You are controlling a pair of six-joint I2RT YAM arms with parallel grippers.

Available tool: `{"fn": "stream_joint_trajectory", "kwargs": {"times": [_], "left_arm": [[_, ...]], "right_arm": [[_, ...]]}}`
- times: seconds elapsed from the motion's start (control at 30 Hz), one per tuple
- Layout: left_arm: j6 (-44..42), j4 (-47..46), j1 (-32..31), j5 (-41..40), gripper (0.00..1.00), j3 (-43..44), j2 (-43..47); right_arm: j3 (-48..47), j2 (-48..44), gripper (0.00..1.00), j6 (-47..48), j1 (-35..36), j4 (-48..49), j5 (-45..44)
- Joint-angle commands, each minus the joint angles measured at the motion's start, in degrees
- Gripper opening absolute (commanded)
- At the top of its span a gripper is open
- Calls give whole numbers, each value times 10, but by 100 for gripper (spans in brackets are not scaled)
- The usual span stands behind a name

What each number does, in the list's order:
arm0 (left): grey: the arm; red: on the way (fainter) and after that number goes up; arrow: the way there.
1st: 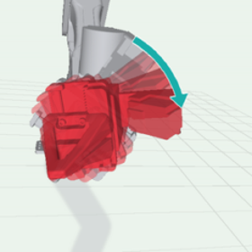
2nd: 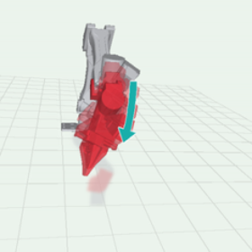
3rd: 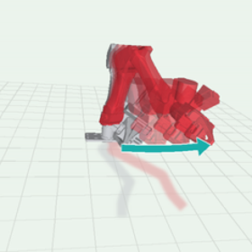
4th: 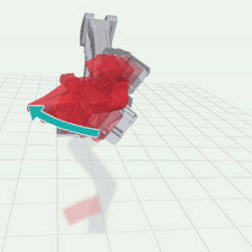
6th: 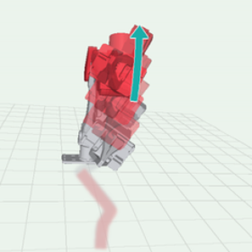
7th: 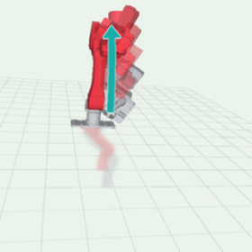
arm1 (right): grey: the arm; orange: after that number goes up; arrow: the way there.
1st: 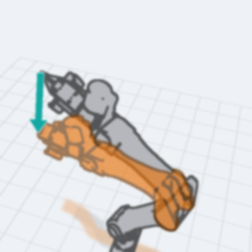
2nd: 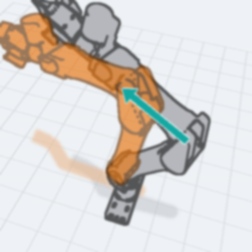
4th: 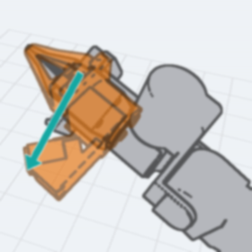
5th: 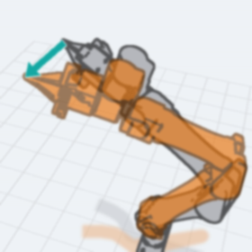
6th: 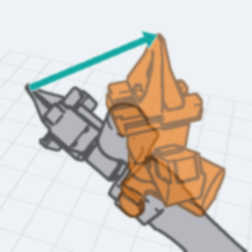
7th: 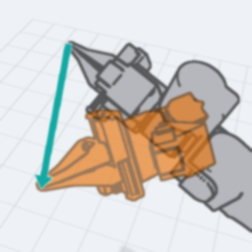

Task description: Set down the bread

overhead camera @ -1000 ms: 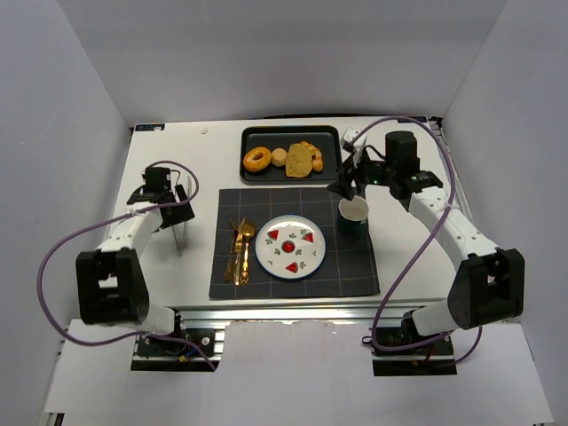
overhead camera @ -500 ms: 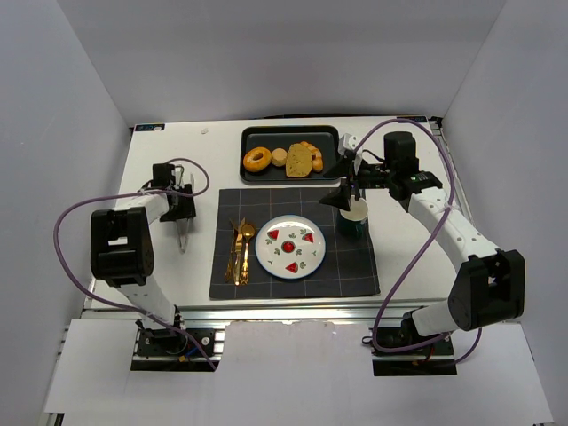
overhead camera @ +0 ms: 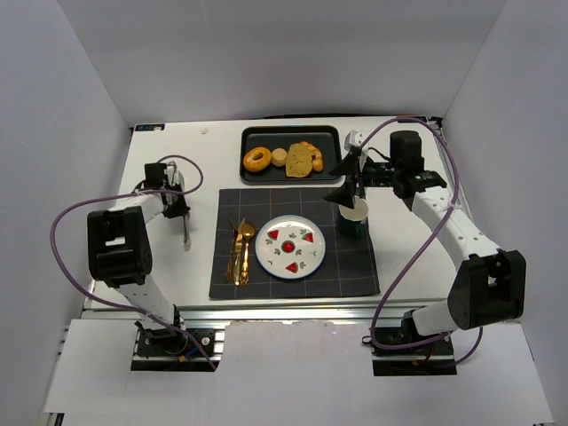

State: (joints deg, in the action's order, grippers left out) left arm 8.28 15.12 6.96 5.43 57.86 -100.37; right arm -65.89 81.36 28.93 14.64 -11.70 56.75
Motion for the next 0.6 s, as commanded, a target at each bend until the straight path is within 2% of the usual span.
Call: {"fn": "stream_joint_trajectory", "kwargs": {"times": [0.0, 0.07, 0.17, 0.33, 0.57], "left_arm": [[94, 1, -24, 107, 13, 46, 78], [146, -8, -44, 136, 19, 65, 96], [169, -2, -96, 143, 27, 88, 98], [142, 63, -149, 111, 41, 165, 71], [97, 148, -181, 81, 47, 263, 26]], "right_arm": [[-18, 1, 83, -3, -11, 5, 0], [-15, 1, 83, -7, -15, 8, -1], [-7, -2, 83, -15, -20, 15, -1], [3, -7, 85, -16, -23, 19, 3], [20, -16, 87, -30, -26, 37, 9]]}}
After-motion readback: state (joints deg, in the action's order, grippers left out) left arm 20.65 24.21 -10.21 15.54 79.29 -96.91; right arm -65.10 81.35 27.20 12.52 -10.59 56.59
